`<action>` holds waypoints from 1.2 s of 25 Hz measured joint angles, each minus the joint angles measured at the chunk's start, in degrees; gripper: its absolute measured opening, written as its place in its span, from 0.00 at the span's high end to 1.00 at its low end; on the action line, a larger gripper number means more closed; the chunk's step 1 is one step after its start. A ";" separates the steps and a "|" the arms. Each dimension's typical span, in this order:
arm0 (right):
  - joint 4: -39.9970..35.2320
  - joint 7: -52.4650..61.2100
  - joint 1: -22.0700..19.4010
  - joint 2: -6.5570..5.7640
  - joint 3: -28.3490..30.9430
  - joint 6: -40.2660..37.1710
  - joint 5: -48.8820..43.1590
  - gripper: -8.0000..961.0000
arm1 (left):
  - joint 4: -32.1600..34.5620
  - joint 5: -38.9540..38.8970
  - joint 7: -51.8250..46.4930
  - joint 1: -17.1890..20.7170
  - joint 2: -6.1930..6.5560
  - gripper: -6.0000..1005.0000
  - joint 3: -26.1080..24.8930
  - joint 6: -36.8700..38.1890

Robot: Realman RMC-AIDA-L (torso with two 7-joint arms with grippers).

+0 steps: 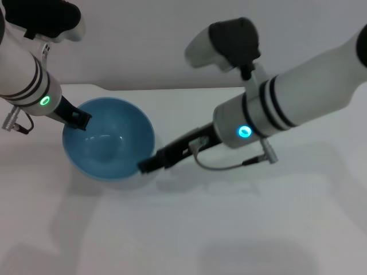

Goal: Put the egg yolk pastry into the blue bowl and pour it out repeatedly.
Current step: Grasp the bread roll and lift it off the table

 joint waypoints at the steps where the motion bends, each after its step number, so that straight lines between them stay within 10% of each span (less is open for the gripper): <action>1: 0.12 1.02 0.18 0.00 -1.26 0.26 0.07 0.45 | -0.03 0.01 -0.02 -0.06 0.01 0.99 0.12 0.02; 11: -0.32 7.86 4.87 0.31 -15.66 2.80 3.53 0.45 | -0.15 0.05 -0.22 -0.24 -0.17 1.00 0.54 -0.04; 30: -3.46 11.35 6.84 0.69 -23.85 13.74 13.59 0.45 | -2.13 -0.37 -0.46 -0.12 -0.34 0.99 2.19 1.72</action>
